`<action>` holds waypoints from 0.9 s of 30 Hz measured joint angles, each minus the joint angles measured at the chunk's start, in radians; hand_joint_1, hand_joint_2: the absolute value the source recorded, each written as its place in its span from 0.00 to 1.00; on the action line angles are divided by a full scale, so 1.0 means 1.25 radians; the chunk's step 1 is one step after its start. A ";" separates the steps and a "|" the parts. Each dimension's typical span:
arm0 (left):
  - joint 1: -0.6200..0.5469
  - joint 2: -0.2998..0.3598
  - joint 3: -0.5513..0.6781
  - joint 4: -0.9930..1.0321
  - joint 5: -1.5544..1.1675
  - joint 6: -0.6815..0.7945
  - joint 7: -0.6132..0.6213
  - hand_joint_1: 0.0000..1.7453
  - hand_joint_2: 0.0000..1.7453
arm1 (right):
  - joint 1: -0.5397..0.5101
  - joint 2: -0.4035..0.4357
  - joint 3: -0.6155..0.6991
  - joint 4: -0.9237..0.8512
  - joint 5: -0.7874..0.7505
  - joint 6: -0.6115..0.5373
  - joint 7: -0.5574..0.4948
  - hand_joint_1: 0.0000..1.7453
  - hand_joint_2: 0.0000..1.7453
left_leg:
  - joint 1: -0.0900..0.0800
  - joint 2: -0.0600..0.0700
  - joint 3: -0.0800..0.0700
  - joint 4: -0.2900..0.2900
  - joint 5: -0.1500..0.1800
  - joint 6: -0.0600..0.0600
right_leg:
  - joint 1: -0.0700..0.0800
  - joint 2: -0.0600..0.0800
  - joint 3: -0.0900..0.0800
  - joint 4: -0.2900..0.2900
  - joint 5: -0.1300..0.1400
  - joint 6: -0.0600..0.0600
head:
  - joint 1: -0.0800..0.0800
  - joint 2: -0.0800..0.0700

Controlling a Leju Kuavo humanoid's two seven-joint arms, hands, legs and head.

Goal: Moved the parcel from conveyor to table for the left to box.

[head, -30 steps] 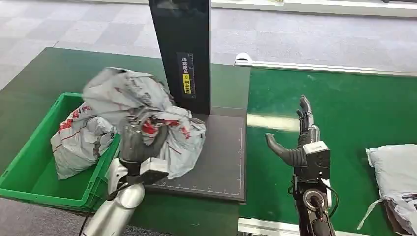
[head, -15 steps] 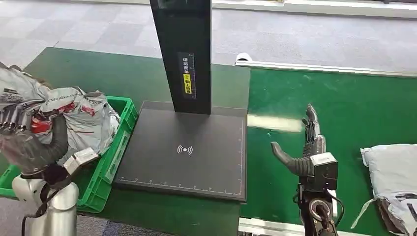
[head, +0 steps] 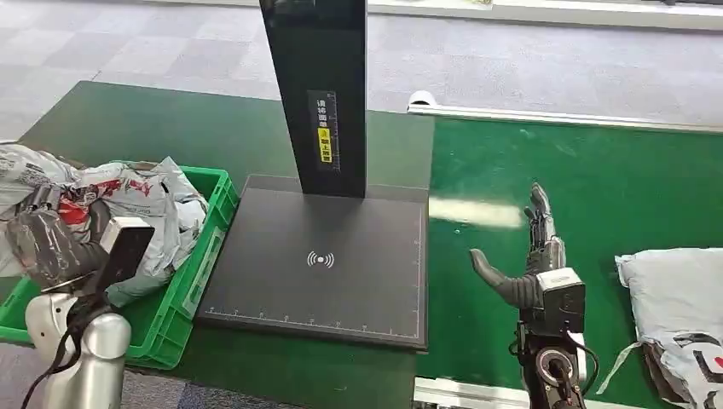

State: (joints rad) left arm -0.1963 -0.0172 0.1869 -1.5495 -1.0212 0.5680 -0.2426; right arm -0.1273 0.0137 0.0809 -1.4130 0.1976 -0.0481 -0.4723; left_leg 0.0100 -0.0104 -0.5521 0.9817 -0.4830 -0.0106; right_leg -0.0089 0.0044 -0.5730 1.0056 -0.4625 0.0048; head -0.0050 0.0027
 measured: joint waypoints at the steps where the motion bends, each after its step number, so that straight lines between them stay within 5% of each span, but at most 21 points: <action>1: 0.000 0.001 0.000 0.002 0.000 0.000 0.000 1.00 1.00 | 0.000 0.000 0.000 0.000 0.000 0.000 0.000 0.00 1.00 | 0.000 0.000 0.000 0.000 0.000 0.000 | 0.000 0.000 0.000 0.000 0.000 0.000 | 0.001 0.000; 5: 0.000 0.002 0.000 0.006 -0.004 -0.006 0.008 1.00 1.00 | 0.000 0.000 0.000 0.000 0.000 0.000 0.000 0.00 1.00 | 0.000 0.000 0.000 0.000 0.000 0.000 | 0.000 0.000 0.000 0.000 0.000 0.000 | 0.000 0.000; 9: 0.001 0.016 0.007 0.041 -0.075 -0.258 0.216 1.00 1.00 | -0.011 0.002 0.001 0.002 0.027 0.029 0.014 0.00 1.00 | 0.000 0.002 0.000 -0.001 0.000 0.000 | 0.000 0.001 0.000 0.000 0.000 0.000 | 0.000 0.000; 11: 0.015 0.020 0.012 0.061 -0.079 -0.303 0.223 1.00 1.00 | -0.019 0.004 0.001 0.006 0.036 0.035 0.018 0.00 1.00 | 0.001 0.002 0.000 0.000 0.000 0.000 | 0.001 0.002 0.000 0.000 0.000 0.000 | 0.000 0.000; 15: 0.029 0.027 0.012 0.076 -0.085 -0.378 0.237 0.65 1.00 | -0.025 0.009 0.001 0.009 0.049 0.047 0.026 0.00 1.00 | 0.000 0.000 0.000 0.000 0.000 0.000 | 0.000 0.001 0.000 0.000 0.000 0.000 | 0.000 0.000; 16: 0.031 0.027 0.012 0.078 -0.085 -0.383 0.237 0.71 1.00 | -0.025 0.011 0.001 0.009 0.050 0.048 0.028 0.00 1.00 | 0.000 0.000 0.000 0.000 0.000 0.000 | 0.000 0.001 0.000 0.000 0.000 0.000 | 0.000 0.000; 18: 0.031 0.028 0.012 0.079 -0.066 -0.392 0.232 0.27 1.00 | -0.025 0.013 0.001 0.009 0.052 0.049 0.032 0.00 1.00 | 0.000 0.000 0.000 0.000 0.000 0.000 | 0.000 0.001 0.000 0.000 0.000 0.000 | 0.001 0.000; 19: 0.032 0.028 0.013 0.079 -0.053 -0.397 0.227 0.19 1.00 | -0.025 0.013 0.001 0.009 0.053 0.049 0.033 0.00 1.00 | 0.000 0.000 0.000 0.000 0.000 0.000 | 0.000 0.001 0.000 0.000 0.000 0.000 | 0.000 0.000; 20: 0.034 0.028 0.012 0.079 -0.044 -0.400 0.225 0.00 1.00 | -0.024 0.014 0.001 0.009 0.053 0.049 0.033 0.00 1.00 | 0.000 0.000 0.000 0.000 0.000 0.000 | 0.000 0.000 0.000 0.000 0.000 0.000 | 0.000 0.000; 27: 0.034 0.032 0.010 0.097 -0.024 -0.379 0.214 0.00 1.00 | -0.019 0.016 0.001 0.008 0.054 0.049 0.041 0.00 1.00 | 0.000 0.000 0.001 0.000 0.000 0.000 | 0.000 0.000 0.001 0.000 0.000 0.000 | 0.000 0.000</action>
State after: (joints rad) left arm -0.1540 0.0229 0.1999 -1.4282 -1.0513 0.0939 0.0244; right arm -0.1513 0.0332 0.0820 -1.4027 0.2655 0.0126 -0.4212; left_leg 0.0101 -0.0102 -0.5512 0.9814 -0.4828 -0.0108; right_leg -0.0088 0.0050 -0.5723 1.0056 -0.4623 0.0045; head -0.0046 0.0023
